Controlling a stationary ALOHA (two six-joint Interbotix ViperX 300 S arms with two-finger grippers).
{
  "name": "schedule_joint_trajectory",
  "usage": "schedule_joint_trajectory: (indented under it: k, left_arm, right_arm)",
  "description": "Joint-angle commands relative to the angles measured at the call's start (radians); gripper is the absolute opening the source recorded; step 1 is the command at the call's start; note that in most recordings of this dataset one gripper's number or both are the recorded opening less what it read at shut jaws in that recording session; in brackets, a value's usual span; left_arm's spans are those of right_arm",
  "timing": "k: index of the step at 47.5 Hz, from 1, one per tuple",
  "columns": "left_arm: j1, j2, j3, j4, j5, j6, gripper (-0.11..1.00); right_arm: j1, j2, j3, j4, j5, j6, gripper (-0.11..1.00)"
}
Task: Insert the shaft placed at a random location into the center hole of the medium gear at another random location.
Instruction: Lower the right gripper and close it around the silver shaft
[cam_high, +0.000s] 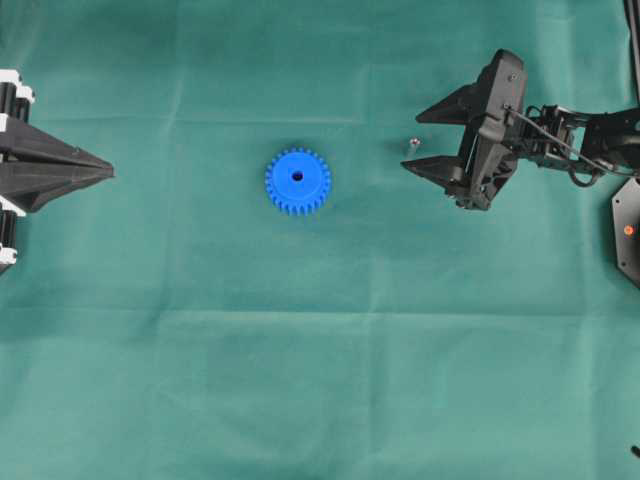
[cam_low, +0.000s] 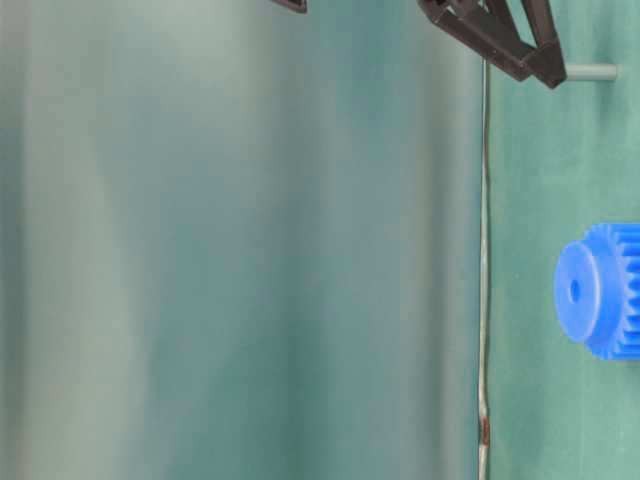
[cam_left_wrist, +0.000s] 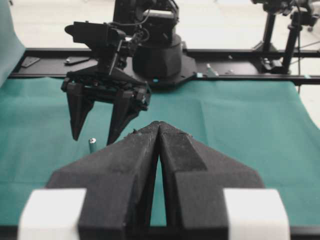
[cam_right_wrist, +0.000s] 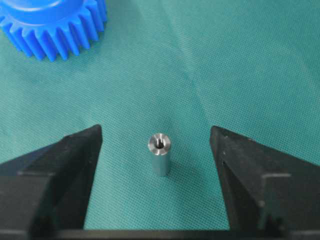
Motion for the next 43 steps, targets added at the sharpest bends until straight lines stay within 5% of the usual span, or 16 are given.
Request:
schedule_joint_trajectory:
  k: [1,13,32,43]
  left_arm:
    - [0.0,0.009,-0.023,0.003,-0.005,-0.002,0.0]
    - [0.002,0.009,-0.023,0.003,-0.005,-0.002,0.0]
    - [0.002,0.009,-0.023,0.003,0.006,-0.003,0.0]
    - [0.0,0.003,-0.025,0.003,0.008,-0.003,0.0]
  right_arm:
    - [-0.003,-0.005,-0.021,0.002,-0.009,-0.009,0.77]
    - [-0.003,0.02,-0.035,0.0,0.006,-0.011,0.13]
    - [-0.003,0.02,-0.04,-0.002,0.028,-0.008,0.13]
    - [-0.003,-0.092,-0.054,-0.002,0.101,-0.005,0.13]
